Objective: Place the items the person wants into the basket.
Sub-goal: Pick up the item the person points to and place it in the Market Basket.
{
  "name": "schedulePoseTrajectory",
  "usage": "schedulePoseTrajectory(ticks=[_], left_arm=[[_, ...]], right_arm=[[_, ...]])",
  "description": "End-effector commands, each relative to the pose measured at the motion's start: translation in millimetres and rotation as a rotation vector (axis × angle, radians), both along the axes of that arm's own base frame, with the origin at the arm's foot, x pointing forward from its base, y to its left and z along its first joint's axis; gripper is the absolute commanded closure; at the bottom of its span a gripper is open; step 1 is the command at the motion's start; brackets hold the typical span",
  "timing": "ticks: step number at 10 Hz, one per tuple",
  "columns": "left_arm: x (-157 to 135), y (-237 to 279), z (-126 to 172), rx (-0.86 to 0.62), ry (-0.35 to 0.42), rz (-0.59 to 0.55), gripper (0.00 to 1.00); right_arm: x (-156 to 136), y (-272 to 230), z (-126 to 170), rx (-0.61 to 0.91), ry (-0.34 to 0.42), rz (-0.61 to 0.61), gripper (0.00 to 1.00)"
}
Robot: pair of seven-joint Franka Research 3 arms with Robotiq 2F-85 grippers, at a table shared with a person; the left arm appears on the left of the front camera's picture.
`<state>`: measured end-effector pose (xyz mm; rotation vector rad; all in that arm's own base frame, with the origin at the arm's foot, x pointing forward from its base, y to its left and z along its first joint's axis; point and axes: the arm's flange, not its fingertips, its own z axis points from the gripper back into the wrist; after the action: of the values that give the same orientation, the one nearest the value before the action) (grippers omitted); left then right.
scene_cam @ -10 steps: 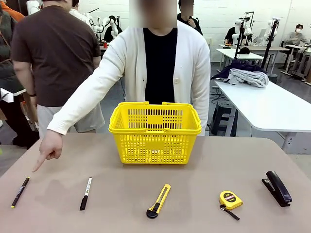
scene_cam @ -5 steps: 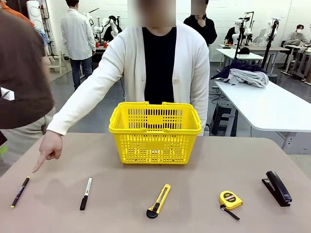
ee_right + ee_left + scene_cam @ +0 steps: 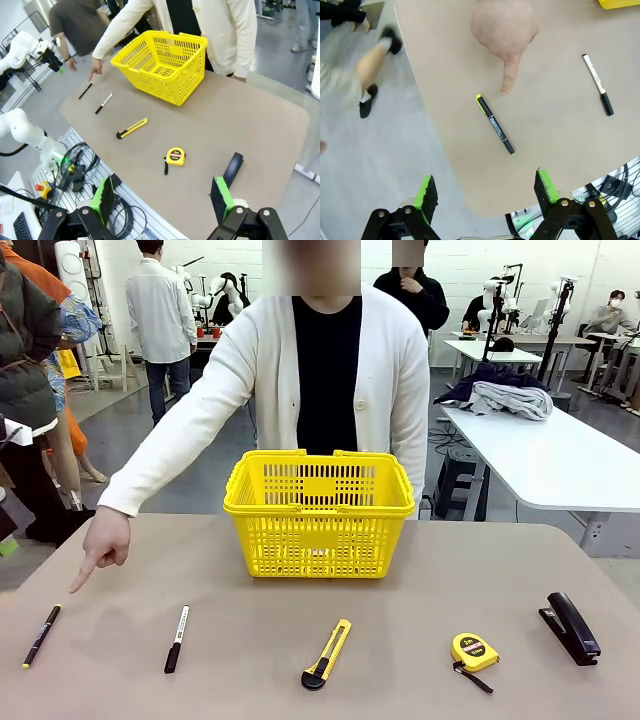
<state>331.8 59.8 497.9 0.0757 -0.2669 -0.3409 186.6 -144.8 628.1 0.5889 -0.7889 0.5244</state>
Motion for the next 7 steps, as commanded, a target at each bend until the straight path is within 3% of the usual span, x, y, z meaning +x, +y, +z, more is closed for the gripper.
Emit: schedulePoseTrajectory(ticks=[1, 3, 5, 7], left_arm=[[-2, -9, -17, 0.018, -0.004, 0.052, 0.0], [-7, -24, -48, -0.03, 0.058, 0.155, 0.0], [-5, -27, -76, -0.046, 0.064, 0.273, 0.0], [-2, -20, -103, -0.071, 0.075, 0.321, 0.0]], right_arm=[[0, 1, -1, -0.001, 0.001, 0.004, 0.0], [0, 1, -1, -0.001, 0.001, 0.004, 0.0], [0, 1, -1, -0.001, 0.001, 0.004, 0.0], [0, 1, -1, -0.001, 0.001, 0.004, 0.0]])
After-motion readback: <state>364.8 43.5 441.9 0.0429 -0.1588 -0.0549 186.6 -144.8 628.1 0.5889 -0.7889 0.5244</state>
